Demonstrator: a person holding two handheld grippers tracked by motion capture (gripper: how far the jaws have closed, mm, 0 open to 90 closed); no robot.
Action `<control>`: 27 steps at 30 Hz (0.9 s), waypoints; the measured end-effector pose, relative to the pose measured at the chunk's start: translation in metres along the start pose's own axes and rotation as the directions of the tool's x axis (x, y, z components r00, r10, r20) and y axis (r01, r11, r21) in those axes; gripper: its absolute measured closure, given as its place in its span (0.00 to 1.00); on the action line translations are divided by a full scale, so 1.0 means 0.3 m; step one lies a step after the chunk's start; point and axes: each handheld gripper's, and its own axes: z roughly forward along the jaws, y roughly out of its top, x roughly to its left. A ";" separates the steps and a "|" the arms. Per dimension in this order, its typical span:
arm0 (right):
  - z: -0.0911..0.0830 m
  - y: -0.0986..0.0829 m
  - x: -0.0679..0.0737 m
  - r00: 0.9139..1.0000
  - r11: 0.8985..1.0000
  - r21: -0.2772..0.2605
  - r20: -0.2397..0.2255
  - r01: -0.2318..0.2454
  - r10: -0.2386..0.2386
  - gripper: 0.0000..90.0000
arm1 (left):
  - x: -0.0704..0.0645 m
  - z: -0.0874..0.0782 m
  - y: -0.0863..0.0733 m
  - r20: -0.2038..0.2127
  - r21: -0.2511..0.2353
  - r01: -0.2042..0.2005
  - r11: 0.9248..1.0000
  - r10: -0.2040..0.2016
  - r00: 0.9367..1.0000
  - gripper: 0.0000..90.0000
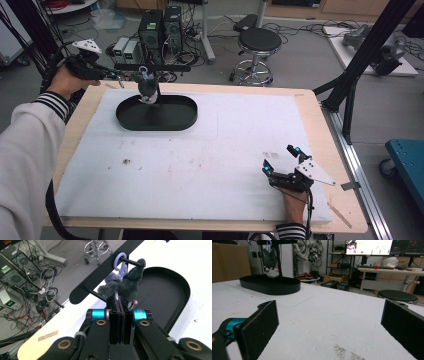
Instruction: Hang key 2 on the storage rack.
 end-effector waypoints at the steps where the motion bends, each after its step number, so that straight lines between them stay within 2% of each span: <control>1: -0.001 0.000 0.001 1.000 1.000 0.002 0.000 -0.003 0.003 0.01 | 0.002 0.002 0.000 0.002 -0.001 -0.001 1.000 0.001 1.000 0.98; 27: 0.000 0.000 0.000 1.000 1.000 0.000 0.000 0.000 0.000 0.01 | 0.027 0.014 -0.011 0.003 -0.010 0.010 1.000 -0.010 1.000 0.98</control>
